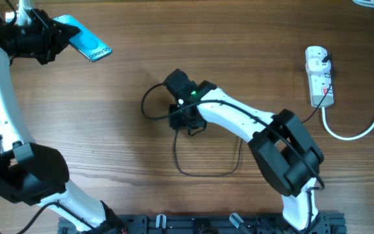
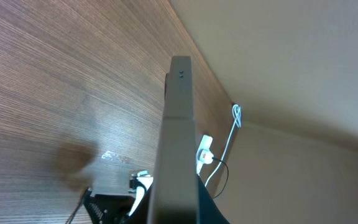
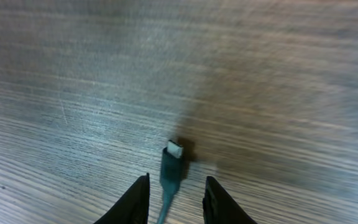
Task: Plug charger to phone and switch on socket
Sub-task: 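Grasp the black USB-C cable plug on the table with the right gripper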
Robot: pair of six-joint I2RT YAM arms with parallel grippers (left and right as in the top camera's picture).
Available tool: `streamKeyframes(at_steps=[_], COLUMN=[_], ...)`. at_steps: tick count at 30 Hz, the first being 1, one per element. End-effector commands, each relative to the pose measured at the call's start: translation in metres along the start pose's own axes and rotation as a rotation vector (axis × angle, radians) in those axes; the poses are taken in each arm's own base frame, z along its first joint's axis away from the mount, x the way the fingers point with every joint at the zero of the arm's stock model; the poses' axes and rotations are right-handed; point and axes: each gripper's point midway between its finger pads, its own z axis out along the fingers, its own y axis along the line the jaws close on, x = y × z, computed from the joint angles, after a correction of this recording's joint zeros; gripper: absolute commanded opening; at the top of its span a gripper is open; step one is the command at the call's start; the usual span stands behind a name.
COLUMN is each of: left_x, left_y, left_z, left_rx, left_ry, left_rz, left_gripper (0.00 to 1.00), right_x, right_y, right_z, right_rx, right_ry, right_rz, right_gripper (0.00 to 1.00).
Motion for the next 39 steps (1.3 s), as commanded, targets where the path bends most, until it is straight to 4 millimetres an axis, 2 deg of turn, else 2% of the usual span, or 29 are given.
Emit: streamKeyframes(at_steps=[1,10,12,14,16,17,19,22,24,27,29,31,33,35,37,39], left_x=[0.007,0.008,0.008,0.008,0.008,0.008,0.009,0.009,0.009,0.009,0.009,0.009,0.009,0.009,0.009,0.010], left_y=[-0.013,-0.012,-0.012,-0.011,-0.011,-0.011,-0.011,-0.011,-0.011,-0.011,-0.011,-0.011,-0.011,-0.011,-0.011,-0.011], left_z=[-0.003,-0.003,-0.003,-0.003,-0.003,-0.003,-0.003,-0.003,-0.003,-0.003,-0.003,-0.003,-0.003,-0.003,-0.003,-0.003], left_rx=[0.040,0.035,0.035,0.034,0.034,0.034,0.032,0.033,0.033,0.033,0.033,0.033,0.033,0.033,0.033,0.031], left_ry=[0.013,0.016,0.016,0.018,0.018,0.018,0.020,0.020,0.020,0.019,0.019,0.020,0.020,0.020,0.020,0.022], left_rz=[0.044,0.038,0.038,0.036,0.035,0.036,0.033,0.033,0.033,0.033,0.034,0.033,0.033,0.033,0.033,0.030], left_gripper=[0.04,0.04,0.04,0.04,0.04,0.04,0.04,0.04,0.04,0.04,0.04,0.04,0.04,0.04,0.04,0.04], right_x=[-0.001,0.007,0.014,0.020,0.024,0.023,0.007,-0.006,-0.009,-0.023,-0.036,-0.041,-0.033,-0.016,-0.001,0.005], right_y=[0.007,-0.012,-0.015,-0.017,-0.020,-0.019,-0.021,-0.029,-0.044,-0.060,-0.063,-0.063,-0.054,-0.049,-0.055,-0.060], right_z=[0.009,0.028,0.035,0.037,0.037,0.036,0.022,0.001,-0.003,-0.018,-0.031,-0.032,-0.017,0.010,0.035,0.047], right_rx=[0.021,0.092,0.101,0.099,0.112,0.112,0.127,0.201,0.285,0.405,0.457,0.455,0.383,0.318,0.314,0.290], right_ry=[-0.018,-0.006,0.022,0.049,0.063,0.060,0.008,-0.078,-0.111,-0.188,-0.240,-0.255,-0.196,-0.097,-0.010,0.046], right_rz=[-0.007,0.040,0.051,0.055,0.068,0.072,0.080,0.069,0.066,0.041,0.003,-0.007,0.001,0.034,0.041,0.068], right_gripper=[0.29,0.25,0.18,0.18,0.05,0.04,0.04,0.04,0.04,0.04,0.04,0.05,0.04,0.05,0.05,0.05])
